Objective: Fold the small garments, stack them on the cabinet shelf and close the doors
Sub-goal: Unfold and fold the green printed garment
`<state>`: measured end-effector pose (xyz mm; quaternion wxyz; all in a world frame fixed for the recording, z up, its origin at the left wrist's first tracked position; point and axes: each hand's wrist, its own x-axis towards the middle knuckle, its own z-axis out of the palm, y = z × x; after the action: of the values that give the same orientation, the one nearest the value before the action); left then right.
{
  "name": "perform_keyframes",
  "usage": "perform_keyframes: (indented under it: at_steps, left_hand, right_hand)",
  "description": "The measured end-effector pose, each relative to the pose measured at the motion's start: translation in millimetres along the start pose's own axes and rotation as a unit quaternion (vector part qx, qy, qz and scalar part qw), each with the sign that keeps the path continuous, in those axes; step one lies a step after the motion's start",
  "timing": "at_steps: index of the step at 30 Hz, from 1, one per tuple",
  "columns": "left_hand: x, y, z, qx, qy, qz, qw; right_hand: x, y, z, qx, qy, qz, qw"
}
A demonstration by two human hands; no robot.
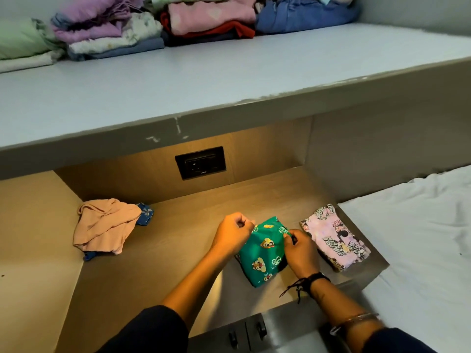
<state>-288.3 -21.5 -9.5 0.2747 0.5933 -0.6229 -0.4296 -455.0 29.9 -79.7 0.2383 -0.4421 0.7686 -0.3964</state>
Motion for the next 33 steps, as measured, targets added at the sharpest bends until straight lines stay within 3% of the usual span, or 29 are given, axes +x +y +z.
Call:
perform_keyframes:
  at_steps: [7, 14, 17, 20, 23, 25, 30, 33]
  left_hand:
    - [-12.5, -32.1, 4.8, 0.235, 0.008, 0.022, 0.972]
    - [-12.0, -54.9, 7.2, 0.299, -0.004, 0.022, 0.954]
    - [-13.7, -58.7, 0.5, 0.299, 0.004, 0.097, 0.949]
    - [-16.4, -65.8, -16.3, 0.363, -0.051, 0.215, 0.905]
    - [-15.6, -72.8, -30.9, 0.462, -0.144, 0.261, 0.835]
    - [-13.9, -75.0, -35.1, 0.501, -0.174, 0.268, 0.804]
    - [-12.0, -78.9, -32.4, 0.522, -0.140, 0.344, 0.768]
    - [-13.7, -82.2, -40.4, 0.521, -0.140, 0.387, 0.747]
  right_hand:
    - [2.3, 14.6, -0.4, -0.116, -0.021, -0.076, 0.990]
    - [1.5, 7.1, -6.4, -0.225, -0.021, -0.089, 0.970]
    - [-17.0, -8.8, -6.2, -0.244, 0.017, -0.201, 0.948]
    - [-46.0, -9.5, -1.9, -0.272, -0.029, -0.343, 0.899]
    - [-67.5, 6.1, 7.2, -0.326, -0.112, -0.358, 0.867]
    - [-71.8, 12.4, 11.7, -0.331, -0.112, -0.336, 0.875]
    - [-69.3, 5.8, 11.4, -0.312, -0.132, -0.342, 0.876]
    - [-70.1, 2.0, 6.0, -0.197, -0.180, -0.286, 0.920]
